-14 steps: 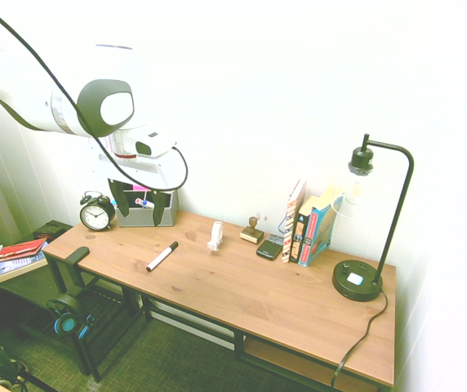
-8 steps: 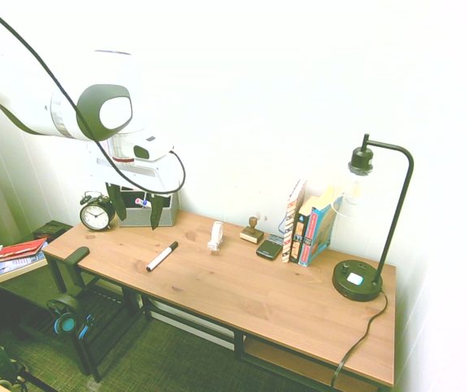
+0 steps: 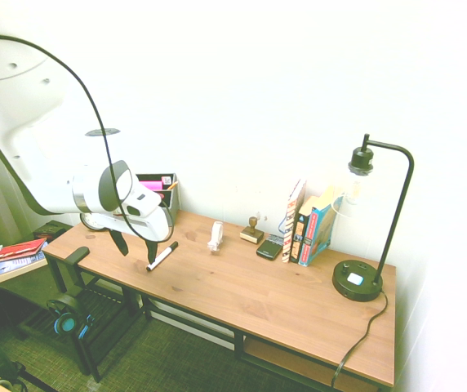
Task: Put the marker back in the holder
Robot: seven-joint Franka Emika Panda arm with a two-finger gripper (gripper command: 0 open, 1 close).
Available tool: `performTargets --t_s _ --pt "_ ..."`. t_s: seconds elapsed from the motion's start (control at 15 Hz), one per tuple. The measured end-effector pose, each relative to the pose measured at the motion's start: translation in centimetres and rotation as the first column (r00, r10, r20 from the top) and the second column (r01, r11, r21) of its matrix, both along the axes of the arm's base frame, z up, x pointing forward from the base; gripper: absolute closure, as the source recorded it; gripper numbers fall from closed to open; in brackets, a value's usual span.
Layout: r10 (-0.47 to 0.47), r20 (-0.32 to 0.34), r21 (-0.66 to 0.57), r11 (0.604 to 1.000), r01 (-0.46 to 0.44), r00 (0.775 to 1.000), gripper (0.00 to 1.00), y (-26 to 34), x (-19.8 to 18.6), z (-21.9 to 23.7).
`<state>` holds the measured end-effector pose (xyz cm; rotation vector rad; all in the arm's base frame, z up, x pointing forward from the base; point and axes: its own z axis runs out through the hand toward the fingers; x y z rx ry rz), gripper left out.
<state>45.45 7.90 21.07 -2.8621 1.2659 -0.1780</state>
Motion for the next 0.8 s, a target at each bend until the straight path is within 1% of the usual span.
performTargets --t_s 0.2,0.33,0.53,0.8 --pt "-0.013 -0.006 0.008 1.0 0.013 1.0 1.0 1.3 3.0 -2.7" --pt "-0.026 -0.008 0.026 0.999 0.026 1.0 1.0 2.2 4.9 -3.6" --pt "-0.029 -0.008 0.046 0.999 0.029 1.0 1.0 2.4 6.9 -3.8" --pt "-0.03 -0.007 0.043 0.999 0.031 1.0 1.0 2.0 8.2 -4.0"
